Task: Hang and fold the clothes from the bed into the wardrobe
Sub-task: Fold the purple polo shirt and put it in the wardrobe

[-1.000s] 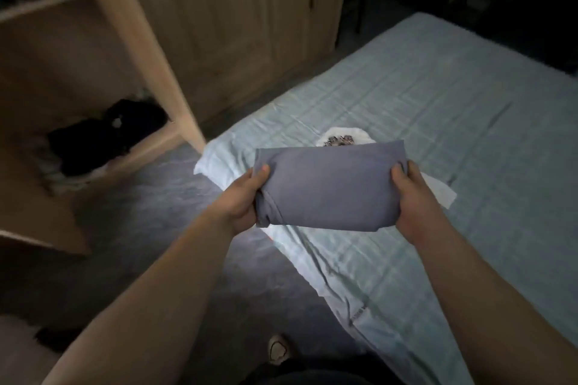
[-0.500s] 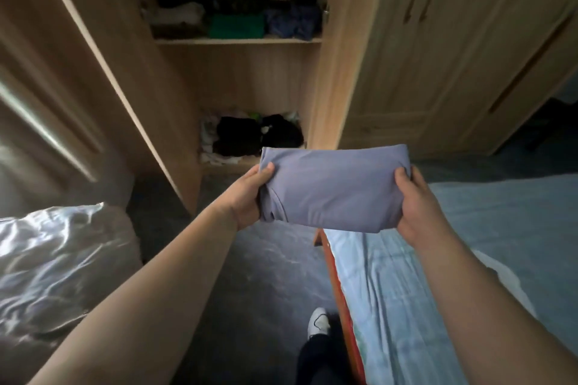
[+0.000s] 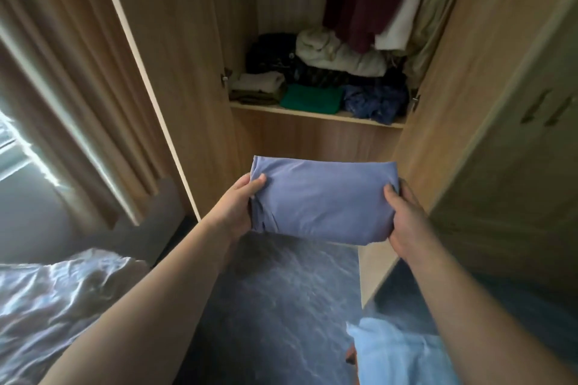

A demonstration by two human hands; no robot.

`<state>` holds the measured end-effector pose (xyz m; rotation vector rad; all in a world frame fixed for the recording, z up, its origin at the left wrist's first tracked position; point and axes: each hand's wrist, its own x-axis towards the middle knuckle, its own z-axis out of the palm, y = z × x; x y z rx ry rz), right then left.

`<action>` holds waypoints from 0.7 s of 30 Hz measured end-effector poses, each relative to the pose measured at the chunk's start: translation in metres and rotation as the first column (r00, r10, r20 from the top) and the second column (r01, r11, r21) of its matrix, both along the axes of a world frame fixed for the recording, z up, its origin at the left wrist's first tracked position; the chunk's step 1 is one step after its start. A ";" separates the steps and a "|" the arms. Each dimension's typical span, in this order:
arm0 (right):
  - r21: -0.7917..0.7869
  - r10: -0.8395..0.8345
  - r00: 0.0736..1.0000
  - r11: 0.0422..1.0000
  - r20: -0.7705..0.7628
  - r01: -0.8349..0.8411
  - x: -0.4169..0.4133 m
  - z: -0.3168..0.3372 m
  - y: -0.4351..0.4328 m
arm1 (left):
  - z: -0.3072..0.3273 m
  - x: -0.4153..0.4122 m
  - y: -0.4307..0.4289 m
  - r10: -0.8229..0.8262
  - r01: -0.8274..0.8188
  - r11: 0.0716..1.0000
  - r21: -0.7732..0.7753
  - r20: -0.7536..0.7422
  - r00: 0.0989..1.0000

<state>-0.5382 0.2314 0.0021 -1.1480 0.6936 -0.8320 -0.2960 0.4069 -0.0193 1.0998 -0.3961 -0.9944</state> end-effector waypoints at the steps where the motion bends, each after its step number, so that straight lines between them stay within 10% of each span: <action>1: 0.005 0.022 1.000 1.000 0.004 -0.022 0.016 0.003 -0.013 | 0.002 0.012 -0.009 0.016 -0.016 1.000 -0.001 0.005 1.000; 21: 0.006 -0.032 0.999 0.999 0.012 0.031 0.324 -0.012 -0.273 | 0.011 0.329 -0.269 -0.031 0.034 0.999 -0.036 0.098 0.995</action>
